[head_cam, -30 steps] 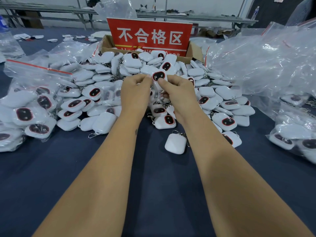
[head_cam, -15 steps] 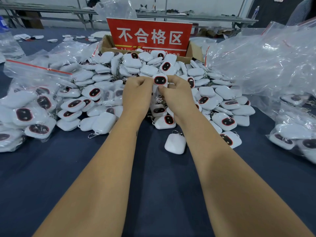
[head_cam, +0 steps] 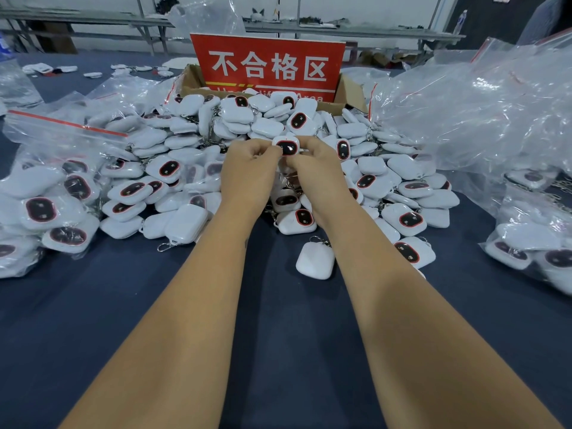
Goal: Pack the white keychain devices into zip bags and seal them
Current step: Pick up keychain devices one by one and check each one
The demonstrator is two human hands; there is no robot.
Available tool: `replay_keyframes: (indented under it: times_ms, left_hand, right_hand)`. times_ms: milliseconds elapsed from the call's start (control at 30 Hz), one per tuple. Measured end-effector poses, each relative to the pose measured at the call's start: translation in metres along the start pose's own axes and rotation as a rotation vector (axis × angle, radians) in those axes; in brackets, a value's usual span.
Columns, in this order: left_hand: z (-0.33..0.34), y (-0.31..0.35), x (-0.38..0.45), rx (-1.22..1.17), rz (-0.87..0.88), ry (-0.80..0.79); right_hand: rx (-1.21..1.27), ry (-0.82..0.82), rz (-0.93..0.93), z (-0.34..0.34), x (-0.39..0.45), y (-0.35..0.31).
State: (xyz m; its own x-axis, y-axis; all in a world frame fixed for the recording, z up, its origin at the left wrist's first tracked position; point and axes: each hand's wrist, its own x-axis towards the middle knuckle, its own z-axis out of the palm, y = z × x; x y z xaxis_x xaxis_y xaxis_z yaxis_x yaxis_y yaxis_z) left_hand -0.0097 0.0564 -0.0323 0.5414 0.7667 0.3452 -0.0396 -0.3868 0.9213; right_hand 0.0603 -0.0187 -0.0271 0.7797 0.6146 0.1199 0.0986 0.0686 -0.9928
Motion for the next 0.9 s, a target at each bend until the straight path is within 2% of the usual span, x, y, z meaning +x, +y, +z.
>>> replay_keyframes:
  times_ms: [133,500,900]
  left_hand:
    - [0.0001,0.0012,-0.0005,-0.002,0.008,0.004]
    - [0.0012,-0.0001,0.0004,0.038,-0.027,0.006]
    - [0.0004,0.0011,0.0008,0.059,-0.039,0.006]
  right_hand:
    - [0.071,0.01,0.014,0.0001,0.0003,-0.0016]
    - [-0.041,0.025,-0.019,0.0018,-0.0001,0.0006]
    - [-0.037,0.009,-0.046,0.0018,-0.0006,0.0004]
